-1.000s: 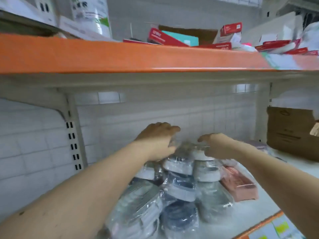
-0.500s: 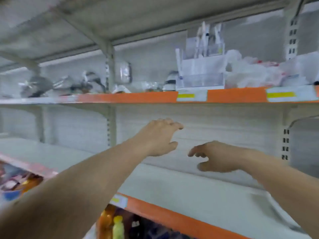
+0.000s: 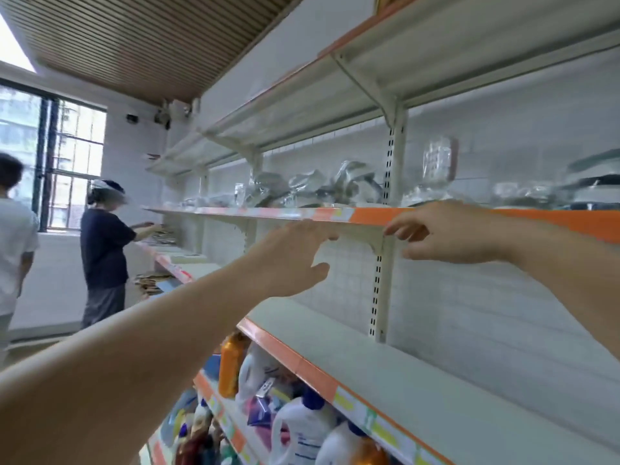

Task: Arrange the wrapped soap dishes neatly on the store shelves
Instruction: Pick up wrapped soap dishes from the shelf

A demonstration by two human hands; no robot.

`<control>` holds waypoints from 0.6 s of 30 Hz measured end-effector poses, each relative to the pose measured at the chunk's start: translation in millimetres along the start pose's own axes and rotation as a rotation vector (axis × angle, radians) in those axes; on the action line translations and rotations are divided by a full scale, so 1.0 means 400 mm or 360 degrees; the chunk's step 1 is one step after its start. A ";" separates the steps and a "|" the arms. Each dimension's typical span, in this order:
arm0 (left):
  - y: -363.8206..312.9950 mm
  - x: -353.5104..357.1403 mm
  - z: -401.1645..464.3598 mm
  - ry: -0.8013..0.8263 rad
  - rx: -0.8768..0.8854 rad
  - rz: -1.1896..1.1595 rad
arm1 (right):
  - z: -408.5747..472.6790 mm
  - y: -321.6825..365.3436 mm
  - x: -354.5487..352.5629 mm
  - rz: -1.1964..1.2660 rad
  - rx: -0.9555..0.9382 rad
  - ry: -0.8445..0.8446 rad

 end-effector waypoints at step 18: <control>0.662 0.335 0.387 -0.0085 -0.0409 0.0116 | 0.787 0.125 0.063 -0.0225 -0.0188 -0.0236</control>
Point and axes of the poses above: each hand's wrist, its own z-axis towards the middle knuckle, its own x-axis out of the palm, y = z × x, the point moved 10 cm from there along z, towards the middle knuckle, and after that the axes turned 12 degrees about z, right-handed, at the moved point
